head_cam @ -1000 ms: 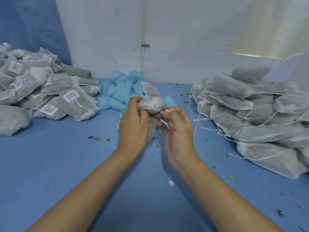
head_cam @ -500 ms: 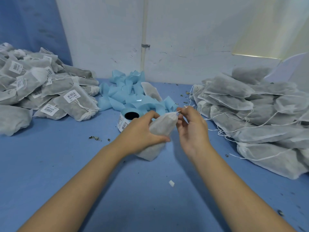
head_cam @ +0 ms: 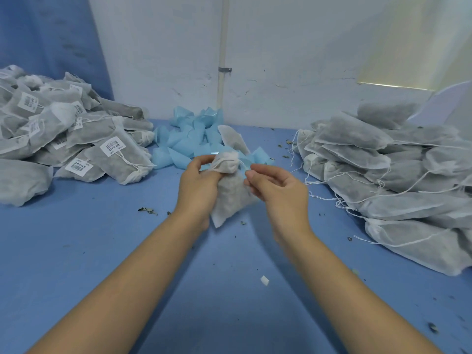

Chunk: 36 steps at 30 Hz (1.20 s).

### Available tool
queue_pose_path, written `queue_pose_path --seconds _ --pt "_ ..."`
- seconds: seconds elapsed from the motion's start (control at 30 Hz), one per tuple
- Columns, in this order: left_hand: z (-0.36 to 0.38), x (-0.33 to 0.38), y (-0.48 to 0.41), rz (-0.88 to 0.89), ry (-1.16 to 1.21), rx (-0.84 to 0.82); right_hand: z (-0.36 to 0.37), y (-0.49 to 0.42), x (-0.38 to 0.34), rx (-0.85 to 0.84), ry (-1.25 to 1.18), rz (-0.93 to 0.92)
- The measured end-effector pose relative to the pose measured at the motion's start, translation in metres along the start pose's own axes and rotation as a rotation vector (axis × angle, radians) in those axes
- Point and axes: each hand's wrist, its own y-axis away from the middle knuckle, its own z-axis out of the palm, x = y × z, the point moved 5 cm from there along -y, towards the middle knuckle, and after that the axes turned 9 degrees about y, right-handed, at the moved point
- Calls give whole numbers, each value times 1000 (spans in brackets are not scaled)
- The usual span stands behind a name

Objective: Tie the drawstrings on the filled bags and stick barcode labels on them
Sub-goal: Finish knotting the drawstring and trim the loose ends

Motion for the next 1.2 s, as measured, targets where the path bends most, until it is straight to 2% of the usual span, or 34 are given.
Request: queue_pose_path --seconds 0.1,0.23,0.37,0.47,0.5,0.53,0.6,0.67,0.8,1.03,1.2 --pt "2 1 3 9 104 53 7 6 6 8 33 -8" --pt "9 0 7 -19 174 1 5 5 13 49 63 44" --pt "19 -4 10 -101 388 -145 8 7 27 -24 -166 246" --pt "19 -9 11 -176 557 -212 11 8 31 -50 -229 272" --pt "20 -9 11 -167 556 -222 11 8 30 -39 -198 246" --pt "17 -9 10 -105 442 -217 10 7 29 -22 -169 219" --pt "12 -3 11 118 5 -188 8 6 27 25 -139 188" --pt "12 -2 16 293 -210 -221 4 4 26 68 -126 170" --pt "16 -9 24 307 -166 -333 1 4 26 93 -84 142" --pt "4 -9 10 205 -39 -56 6 7 22 94 244 -115" --pt "3 -7 8 147 13 -38 3 6 23 106 256 -144"
